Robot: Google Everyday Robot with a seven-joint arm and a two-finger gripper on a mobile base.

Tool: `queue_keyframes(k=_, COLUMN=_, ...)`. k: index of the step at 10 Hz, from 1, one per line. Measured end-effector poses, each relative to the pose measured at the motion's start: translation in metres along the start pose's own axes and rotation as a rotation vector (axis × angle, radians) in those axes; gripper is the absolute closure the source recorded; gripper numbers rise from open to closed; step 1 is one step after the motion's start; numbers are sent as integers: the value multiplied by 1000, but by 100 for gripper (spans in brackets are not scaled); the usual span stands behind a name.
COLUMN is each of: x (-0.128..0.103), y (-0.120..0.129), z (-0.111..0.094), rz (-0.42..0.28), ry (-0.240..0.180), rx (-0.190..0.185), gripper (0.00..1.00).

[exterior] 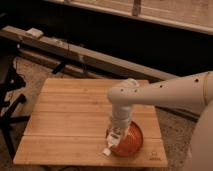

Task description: Place the bottle in the ceramic bowl

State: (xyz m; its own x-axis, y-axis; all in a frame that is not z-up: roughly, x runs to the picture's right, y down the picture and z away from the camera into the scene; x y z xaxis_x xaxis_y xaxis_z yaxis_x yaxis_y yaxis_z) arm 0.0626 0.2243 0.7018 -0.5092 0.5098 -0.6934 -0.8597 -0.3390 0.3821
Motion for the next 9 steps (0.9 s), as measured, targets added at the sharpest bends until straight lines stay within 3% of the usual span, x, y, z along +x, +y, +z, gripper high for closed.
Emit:
queue_keyframes(k=3, x=-15, y=3, z=11, rz=22, ry=23, rx=47, gripper=26)
queue_keyframes(k=4, x=-18, y=3, z=14, rz=26, ry=29, rx=61, gripper=21)
queue_keyframes(k=9, x=-20, y=5, z=17, rz=28, ry=30, rx=78, gripper=20)
